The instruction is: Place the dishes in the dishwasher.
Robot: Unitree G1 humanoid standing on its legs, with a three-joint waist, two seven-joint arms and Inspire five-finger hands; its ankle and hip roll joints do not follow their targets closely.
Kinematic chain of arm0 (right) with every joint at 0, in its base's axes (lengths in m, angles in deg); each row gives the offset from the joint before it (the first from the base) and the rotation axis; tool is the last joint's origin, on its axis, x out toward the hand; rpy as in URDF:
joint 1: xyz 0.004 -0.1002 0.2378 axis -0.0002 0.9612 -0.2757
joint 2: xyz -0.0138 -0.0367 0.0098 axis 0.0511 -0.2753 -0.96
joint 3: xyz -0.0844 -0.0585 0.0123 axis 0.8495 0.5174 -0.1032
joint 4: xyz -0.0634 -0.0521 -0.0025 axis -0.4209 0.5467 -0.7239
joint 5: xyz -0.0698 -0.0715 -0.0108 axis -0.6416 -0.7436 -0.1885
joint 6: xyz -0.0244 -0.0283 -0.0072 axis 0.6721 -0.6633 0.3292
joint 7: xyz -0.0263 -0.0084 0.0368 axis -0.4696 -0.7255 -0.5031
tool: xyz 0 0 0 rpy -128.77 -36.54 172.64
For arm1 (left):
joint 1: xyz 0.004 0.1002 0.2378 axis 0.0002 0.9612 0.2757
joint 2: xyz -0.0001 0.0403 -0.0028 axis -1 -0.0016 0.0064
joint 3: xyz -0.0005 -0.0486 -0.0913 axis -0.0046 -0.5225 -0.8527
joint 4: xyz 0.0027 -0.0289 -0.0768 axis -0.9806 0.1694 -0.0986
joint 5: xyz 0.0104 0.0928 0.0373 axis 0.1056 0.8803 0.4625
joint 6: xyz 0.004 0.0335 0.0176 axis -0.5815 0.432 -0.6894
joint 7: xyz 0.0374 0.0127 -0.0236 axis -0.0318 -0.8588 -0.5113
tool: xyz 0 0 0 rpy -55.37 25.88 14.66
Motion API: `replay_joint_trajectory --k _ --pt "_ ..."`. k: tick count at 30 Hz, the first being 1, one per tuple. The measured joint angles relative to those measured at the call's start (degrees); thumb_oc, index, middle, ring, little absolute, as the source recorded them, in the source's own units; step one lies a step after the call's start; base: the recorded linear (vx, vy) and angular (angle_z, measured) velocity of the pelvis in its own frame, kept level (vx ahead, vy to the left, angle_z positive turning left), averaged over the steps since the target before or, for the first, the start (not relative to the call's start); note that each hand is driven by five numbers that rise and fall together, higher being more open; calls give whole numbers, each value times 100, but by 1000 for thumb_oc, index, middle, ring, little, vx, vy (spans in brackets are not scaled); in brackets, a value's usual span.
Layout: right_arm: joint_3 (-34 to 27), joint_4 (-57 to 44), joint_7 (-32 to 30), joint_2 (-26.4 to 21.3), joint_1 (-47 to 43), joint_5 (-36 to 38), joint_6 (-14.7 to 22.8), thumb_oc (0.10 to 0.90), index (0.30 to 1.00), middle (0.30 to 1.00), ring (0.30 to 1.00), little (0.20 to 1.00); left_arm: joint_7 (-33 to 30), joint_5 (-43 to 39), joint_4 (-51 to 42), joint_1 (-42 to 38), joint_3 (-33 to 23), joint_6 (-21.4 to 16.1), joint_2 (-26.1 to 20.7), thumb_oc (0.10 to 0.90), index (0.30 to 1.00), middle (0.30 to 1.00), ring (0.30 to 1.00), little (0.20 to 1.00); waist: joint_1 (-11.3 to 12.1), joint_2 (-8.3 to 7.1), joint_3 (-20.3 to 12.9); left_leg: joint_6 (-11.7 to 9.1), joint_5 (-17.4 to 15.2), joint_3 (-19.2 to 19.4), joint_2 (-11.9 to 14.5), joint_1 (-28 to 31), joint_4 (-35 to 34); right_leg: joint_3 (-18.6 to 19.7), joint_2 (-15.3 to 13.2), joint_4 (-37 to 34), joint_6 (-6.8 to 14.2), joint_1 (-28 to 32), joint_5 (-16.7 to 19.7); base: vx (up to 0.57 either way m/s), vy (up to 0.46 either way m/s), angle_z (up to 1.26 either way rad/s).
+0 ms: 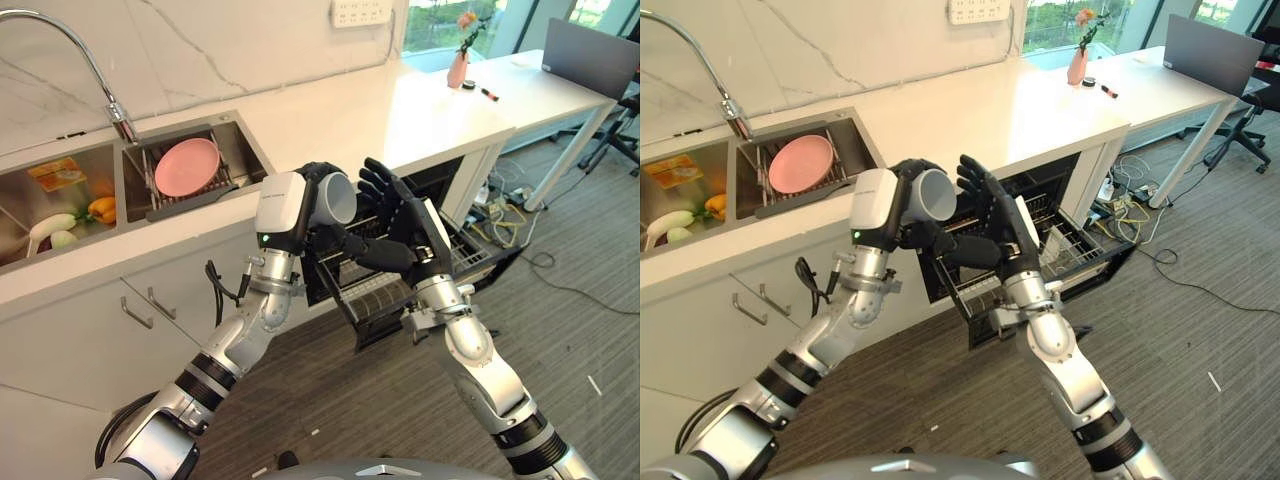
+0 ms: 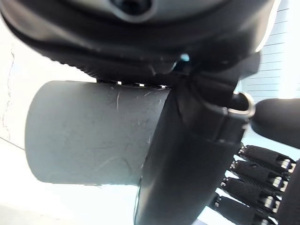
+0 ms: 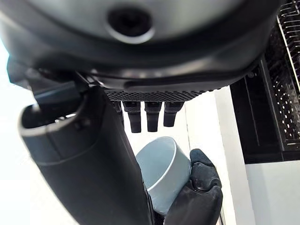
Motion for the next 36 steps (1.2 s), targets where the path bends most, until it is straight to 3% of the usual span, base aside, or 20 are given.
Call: replay_joint_trajectory --k 5,20,36 --pt "358 -1 -342 69 -100 25 -91 800 900 900 900 900 -19 166 0 0 35 182 38 400 300 300 300 300 45 14 -17 0 0 -10 -1 12 0 -11 -1 -1 0 21 0 0 0 0" --pt "531 17 -927 214 -286 441 -221 800 900 900 900 900 6 178 24 5 330 338 80 400 300 300 300 300 224 16 -41 -2 16 -160 -23 2 0 -128 3 -9 -1 98 -2 -5 1 4" --pt "519 55 -924 190 -287 -23 -466 800 900 900 900 900 447 607 37 9 332 416 -147 400 300 300 300 300 238 7 -48 2 43 -168 -16 -19 0 -167 4 -2 -2 79 -4 0 1 2"
